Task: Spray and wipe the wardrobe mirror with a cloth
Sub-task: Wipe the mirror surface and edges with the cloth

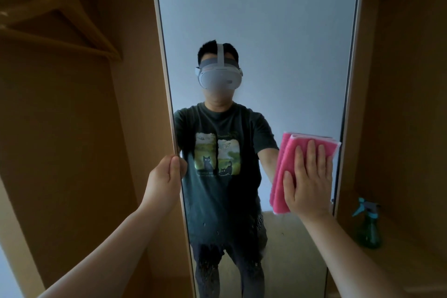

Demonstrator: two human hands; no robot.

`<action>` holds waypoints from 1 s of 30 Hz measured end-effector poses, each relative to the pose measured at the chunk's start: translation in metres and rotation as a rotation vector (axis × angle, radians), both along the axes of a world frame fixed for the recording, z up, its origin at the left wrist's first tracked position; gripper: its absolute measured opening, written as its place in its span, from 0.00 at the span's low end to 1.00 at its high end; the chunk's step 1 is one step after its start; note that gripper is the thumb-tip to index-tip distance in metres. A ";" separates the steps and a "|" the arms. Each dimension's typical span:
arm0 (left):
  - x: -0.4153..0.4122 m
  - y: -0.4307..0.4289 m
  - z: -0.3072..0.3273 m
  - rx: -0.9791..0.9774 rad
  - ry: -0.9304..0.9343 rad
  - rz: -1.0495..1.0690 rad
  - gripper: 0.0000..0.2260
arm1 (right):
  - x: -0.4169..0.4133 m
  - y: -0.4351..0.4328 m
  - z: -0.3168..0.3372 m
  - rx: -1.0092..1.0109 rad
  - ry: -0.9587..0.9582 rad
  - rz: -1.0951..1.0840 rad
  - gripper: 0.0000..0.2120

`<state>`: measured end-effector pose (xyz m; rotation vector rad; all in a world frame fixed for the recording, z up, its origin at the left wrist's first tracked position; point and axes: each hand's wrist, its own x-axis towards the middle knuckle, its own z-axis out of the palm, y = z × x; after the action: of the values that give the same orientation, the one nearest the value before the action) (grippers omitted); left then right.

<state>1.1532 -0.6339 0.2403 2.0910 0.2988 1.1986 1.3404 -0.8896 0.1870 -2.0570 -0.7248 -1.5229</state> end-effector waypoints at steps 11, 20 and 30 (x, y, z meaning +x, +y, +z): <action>0.000 0.000 0.001 0.010 0.013 -0.016 0.16 | 0.004 -0.006 0.018 0.014 0.016 -0.009 0.29; 0.001 0.000 0.000 0.002 -0.006 -0.020 0.16 | 0.015 -0.017 0.064 -0.005 -0.013 -0.068 0.29; 0.000 -0.001 0.000 0.026 0.004 -0.002 0.15 | 0.015 -0.018 0.156 -0.011 -0.080 -0.090 0.30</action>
<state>1.1530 -0.6347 0.2405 2.1155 0.2845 1.2032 1.3550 -0.9079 0.3428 -2.0720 -0.6805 -1.6631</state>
